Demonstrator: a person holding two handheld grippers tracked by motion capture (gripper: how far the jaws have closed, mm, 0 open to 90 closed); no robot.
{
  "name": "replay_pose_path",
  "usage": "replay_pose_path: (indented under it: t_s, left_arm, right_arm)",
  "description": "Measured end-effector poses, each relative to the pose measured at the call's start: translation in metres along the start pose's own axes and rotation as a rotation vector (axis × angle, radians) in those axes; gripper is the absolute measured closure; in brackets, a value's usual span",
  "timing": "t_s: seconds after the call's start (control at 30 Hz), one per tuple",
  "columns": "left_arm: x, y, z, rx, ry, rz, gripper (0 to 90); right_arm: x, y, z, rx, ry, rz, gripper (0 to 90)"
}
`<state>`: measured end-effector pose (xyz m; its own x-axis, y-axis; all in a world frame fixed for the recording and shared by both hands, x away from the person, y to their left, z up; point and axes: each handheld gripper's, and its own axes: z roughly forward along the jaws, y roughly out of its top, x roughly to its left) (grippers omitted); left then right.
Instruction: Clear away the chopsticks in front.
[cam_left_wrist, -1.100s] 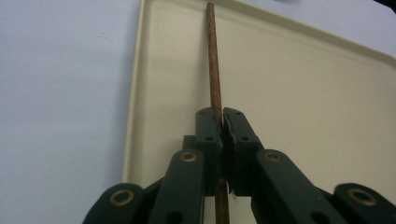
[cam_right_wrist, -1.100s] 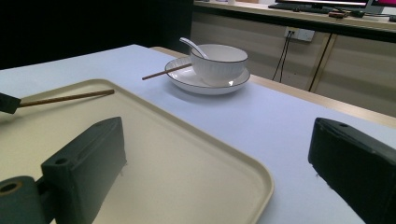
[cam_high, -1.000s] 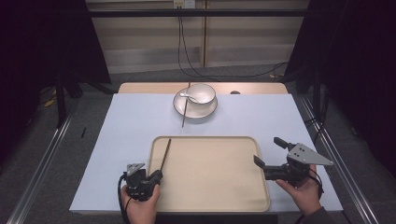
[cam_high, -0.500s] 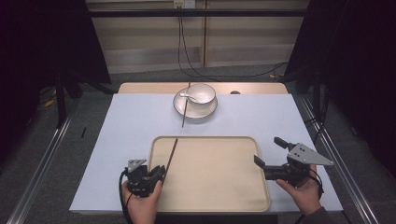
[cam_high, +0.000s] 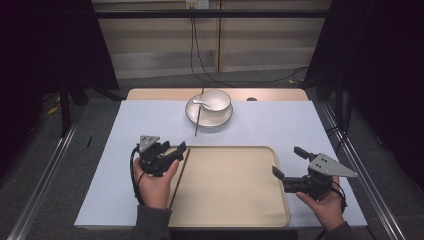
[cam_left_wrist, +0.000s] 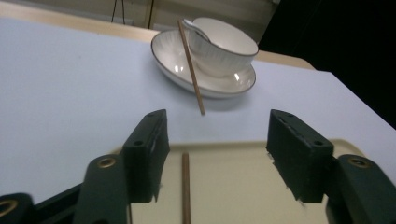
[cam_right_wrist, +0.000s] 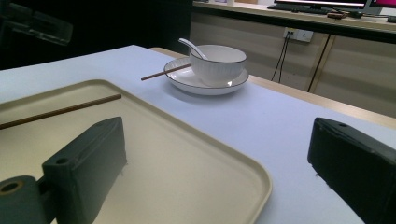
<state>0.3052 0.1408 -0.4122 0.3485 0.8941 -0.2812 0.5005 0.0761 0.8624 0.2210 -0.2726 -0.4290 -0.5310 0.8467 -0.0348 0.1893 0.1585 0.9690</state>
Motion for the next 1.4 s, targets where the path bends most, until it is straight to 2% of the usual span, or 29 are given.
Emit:
replay_pose_path:
  t_s: [0.03,0.13,0.23,0.33,0.47,0.57,0.6,0.63,0.7,0.73,0.8,0.97,1.03,1.13,1.33,1.4]
  left_arm:
    - [0.001,0.003,0.004,0.001,0.003,0.015,36.2]
    - [0.004,0.010,0.018,0.007,-0.008,-0.003,32.7]
    - [0.007,0.015,0.034,0.005,-0.008,0.029,26.1]
    - [0.009,0.021,0.049,-0.007,-0.011,0.079,21.8]
    - [0.012,0.029,0.067,-0.005,-0.016,0.127,19.3]
    - [0.017,0.034,0.080,0.007,-0.003,0.143,17.7]
    - [0.018,0.035,0.085,0.007,-0.018,0.143,16.4]
    - [0.019,0.036,0.089,0.014,-0.023,0.127,16.2]
    - [0.021,0.038,0.093,0.025,-0.025,0.126,14.6]
    - [0.024,0.040,0.102,0.048,-0.033,0.126,14.4]
    - [0.026,0.041,0.110,0.062,-0.025,0.126,13.4]
    - [0.030,0.043,0.127,0.084,-0.036,0.124,13.4]
    - [0.032,0.043,0.133,0.095,-0.038,0.117,14.3]
    - [0.032,0.043,0.140,0.105,-0.029,0.128,18.5]
    - [0.032,0.043,0.152,0.115,-0.033,0.123,35.1]
    - [0.031,0.044,0.160,0.117,-0.052,0.125,40.6]
  right_arm:
    - [0.000,0.000,0.000,0.000,0.001,0.001,4.0]
    - [0.000,0.000,0.000,0.000,0.004,-0.002,4.0]
    - [0.000,0.000,0.000,0.000,0.003,0.000,4.3]
    - [0.000,0.000,0.000,0.003,0.008,-0.002,4.3]
    - [0.000,0.000,0.000,0.002,0.005,-0.001,4.5]
    - [0.000,0.000,0.000,0.003,0.003,0.000,4.5]
    - [0.000,0.000,0.000,0.002,0.005,0.000,4.6]
    - [0.000,0.000,0.000,0.001,0.005,-0.001,4.7]
    - [0.000,0.000,-0.001,0.003,0.002,-0.002,4.7]
    - [-0.001,0.000,0.000,0.003,0.005,-0.001,4.7]
    - [-0.001,0.000,0.000,0.003,0.005,-0.002,4.7]
    - [-0.001,0.000,0.000,0.001,0.010,-0.002,4.9]
    - [-0.001,0.000,0.000,0.001,0.010,-0.002,5.0]
    - [-0.001,0.000,0.000,0.002,0.010,-0.005,5.1]
    - [0.000,0.000,0.000,0.001,0.012,-0.002,5.2]
    - [0.000,0.000,0.000,0.000,0.009,-0.004,5.3]
